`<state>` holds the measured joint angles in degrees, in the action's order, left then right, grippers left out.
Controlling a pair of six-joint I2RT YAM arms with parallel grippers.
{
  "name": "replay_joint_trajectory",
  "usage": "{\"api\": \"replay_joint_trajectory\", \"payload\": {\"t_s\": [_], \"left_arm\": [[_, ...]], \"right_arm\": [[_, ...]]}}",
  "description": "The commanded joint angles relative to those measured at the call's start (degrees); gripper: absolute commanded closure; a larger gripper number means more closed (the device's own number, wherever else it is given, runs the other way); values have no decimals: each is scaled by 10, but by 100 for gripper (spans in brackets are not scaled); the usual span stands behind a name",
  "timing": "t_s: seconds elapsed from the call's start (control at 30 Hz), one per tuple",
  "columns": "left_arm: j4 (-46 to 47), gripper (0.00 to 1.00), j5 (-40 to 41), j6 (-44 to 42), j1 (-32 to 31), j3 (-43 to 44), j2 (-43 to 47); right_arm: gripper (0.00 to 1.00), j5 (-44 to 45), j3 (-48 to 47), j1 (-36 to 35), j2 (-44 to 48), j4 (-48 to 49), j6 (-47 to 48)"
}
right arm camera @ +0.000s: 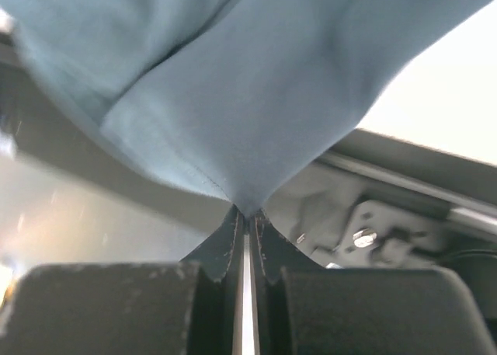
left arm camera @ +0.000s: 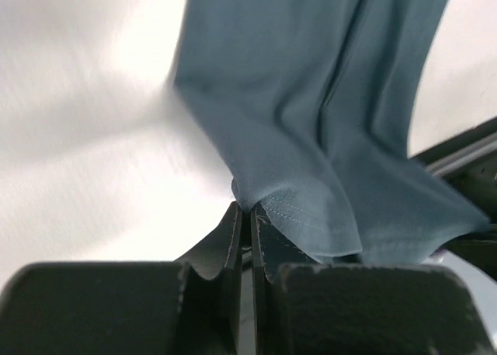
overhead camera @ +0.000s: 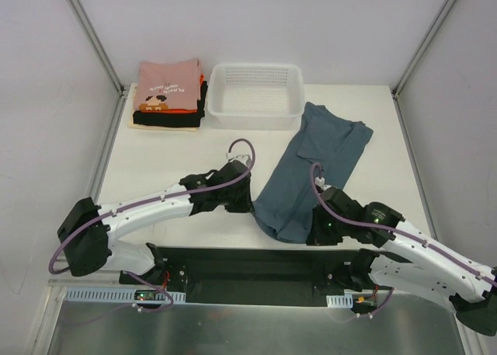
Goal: Fold and stack the t-shirts
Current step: Fold the tshirt
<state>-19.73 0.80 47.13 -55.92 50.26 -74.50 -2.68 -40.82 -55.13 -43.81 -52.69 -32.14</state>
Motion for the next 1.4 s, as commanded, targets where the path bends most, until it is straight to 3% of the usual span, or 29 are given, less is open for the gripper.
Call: {"api": "replay_joint_trajectory", "payload": {"t_s": [0.0, 0.2, 0.37, 0.73, 1.17, 1.37], "left_arm": [[10, 100, 70, -64, 1, 112, -79], [10, 100, 76, -98, 24, 236, -181], [10, 100, 34, -117, 49, 330, -245], [9, 100, -33, -146, 93, 489, -387], [10, 98, -38, -165, 103, 570, -483], [10, 96, -14, -157, 102, 603, -530]], "right_arm": [[99, 131, -44, 37, -17, -38, 33], [98, 167, -62, 131, -6, -22, 77], [97, 141, -91, 214, -32, 7, 167], [98, 98, -122, 373, -110, 89, 240], [96, 34, -140, 481, -232, 137, 291], [97, 32, -146, 513, -306, 163, 267]]}}
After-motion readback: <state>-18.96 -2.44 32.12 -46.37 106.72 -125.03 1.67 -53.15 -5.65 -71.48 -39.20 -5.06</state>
